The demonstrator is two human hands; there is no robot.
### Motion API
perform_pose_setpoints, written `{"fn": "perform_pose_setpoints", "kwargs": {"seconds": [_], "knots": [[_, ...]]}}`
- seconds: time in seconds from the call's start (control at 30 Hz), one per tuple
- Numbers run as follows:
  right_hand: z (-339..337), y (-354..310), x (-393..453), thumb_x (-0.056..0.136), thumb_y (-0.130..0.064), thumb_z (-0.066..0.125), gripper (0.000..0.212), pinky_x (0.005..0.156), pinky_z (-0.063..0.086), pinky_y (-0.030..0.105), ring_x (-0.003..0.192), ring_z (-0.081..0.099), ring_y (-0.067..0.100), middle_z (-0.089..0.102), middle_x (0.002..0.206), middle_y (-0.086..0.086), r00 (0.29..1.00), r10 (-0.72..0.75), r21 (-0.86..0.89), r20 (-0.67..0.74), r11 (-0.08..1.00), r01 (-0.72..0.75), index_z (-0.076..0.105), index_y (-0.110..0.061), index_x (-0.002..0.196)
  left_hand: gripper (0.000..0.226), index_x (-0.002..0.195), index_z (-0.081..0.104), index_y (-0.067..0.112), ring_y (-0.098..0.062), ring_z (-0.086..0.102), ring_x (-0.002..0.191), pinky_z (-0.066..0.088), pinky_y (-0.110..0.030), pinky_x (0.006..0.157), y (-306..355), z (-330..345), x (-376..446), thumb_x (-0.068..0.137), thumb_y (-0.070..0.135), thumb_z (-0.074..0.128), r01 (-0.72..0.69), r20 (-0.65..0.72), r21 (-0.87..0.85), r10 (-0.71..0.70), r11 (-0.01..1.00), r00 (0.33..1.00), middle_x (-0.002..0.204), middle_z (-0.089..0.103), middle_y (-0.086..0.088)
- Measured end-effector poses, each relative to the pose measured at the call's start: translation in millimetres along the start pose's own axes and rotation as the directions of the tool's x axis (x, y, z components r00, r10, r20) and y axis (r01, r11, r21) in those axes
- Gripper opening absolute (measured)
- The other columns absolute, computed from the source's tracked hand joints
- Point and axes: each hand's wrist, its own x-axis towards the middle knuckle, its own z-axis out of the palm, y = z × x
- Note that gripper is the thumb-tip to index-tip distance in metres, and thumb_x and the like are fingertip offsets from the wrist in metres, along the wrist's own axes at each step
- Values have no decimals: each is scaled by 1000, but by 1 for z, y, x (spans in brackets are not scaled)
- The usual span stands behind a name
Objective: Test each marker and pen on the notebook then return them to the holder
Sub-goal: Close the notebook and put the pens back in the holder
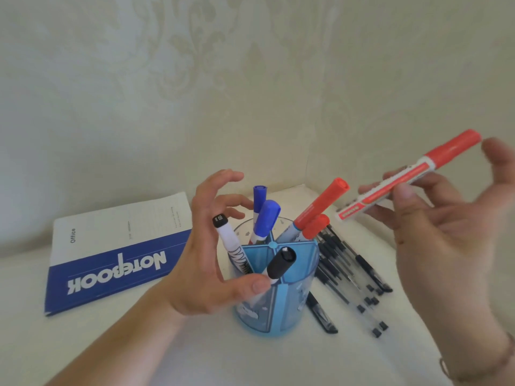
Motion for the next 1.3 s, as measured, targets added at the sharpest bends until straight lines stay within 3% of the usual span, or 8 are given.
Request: {"fn": "perform_pose_setpoints", "kwargs": {"seconds": [0.23, 0.37, 0.57, 0.77, 0.93, 1.0, 1.13, 1.3], "knots": [[21, 12, -14, 82, 14, 62, 69, 78, 58, 44, 83, 71, 28, 63, 97, 10, 990, -21, 32, 143, 999, 17, 32, -34, 122, 95, 144, 17, 24, -40, 54, 117, 45, -45, 95, 0, 3, -1, 73, 55, 72, 33, 23, -49, -32, 998, 999, 148, 20, -15], [15, 29, -14, 86, -23, 67, 20, 83, 55, 43, 113, 60, 23, 58, 118, -7, 948, -49, -370, 315, 913, 170, 63, -30, 104, 95, 144, 18, 23, -40, 54, 116, 46, -43, 94, -1, 2, 0, 73, 55, 72, 35, 25, -52, -34, 998, 999, 148, 20, -16], [6, 29, -13, 97, -31, 43, 46, 96, 47, 27, 131, 48, 17, 48, 144, -11, 865, 35, -337, 500, 928, 158, 43, -23, 142, 92, 144, 20, 28, -41, 55, 110, 47, -48, 91, -2, -1, -1, 73, 57, 71, 21, 19, -39, -20, 999, 1000, 147, 23, -15], [-26, 40, 9, 89, -14, 64, 27, 53, 44, 17, 67, 59, 4, 66, 88, -27, 940, 194, -705, 281, 707, 65, 67, -40, 94, 92, 142, 22, 16, -34, 58, 108, 46, -37, 91, -8, -19, 3, 75, 63, 65, 12, 10, 108, -13, 994, 1000, 145, 25, -17], [-24, 45, 1, 75, -44, 66, 2, 62, 48, 27, 68, 55, 3, 64, 78, -21, 748, 505, -850, 429, 505, 147, 65, -43, 77, 79, 142, 24, 35, -33, 56, 107, 46, -38, 88, -8, -24, 4, 79, 68, 58, -36, -62, 102, 42, 994, 997, 144, 26, -17], [-16, 44, -9, 71, -56, 51, 23, 63, 49, 28, 70, 56, 2, 62, 75, -21, 670, 533, -836, 517, 483, 261, 64, -42, 83, 85, 143, 23, 27, -30, 56, 108, 45, -37, 89, -8, -22, 3, 78, 65, 61, -26, -17, 105, 28, 994, 999, 144, 26, -16], [-3, 30, -21, 79, -48, 50, 18, 59, 36, 22, 68, 45, 6, 58, 75, -21, 613, 559, -829, 558, 347, 439, 39, -46, 65, 90, 142, 24, 15, -29, 57, 106, 48, -43, 88, -7, -22, 1, 67, 39, 68, 38, 22, 104, -40, 994, 999, 144, 26, -14], [-2, 26, -31, 74, -48, 46, 27, 67, 45, 30, 86, 60, 15, 67, 90, -10, 559, 613, -813, 559, 271, 515, 20, -45, 79, 89, 141, 23, 11, -36, 49, 117, 43, -43, 96, -6, -17, 2, 77, 57, 64, -33, 15, 141, 31, 989, 999, 143, 26, -15]]}}
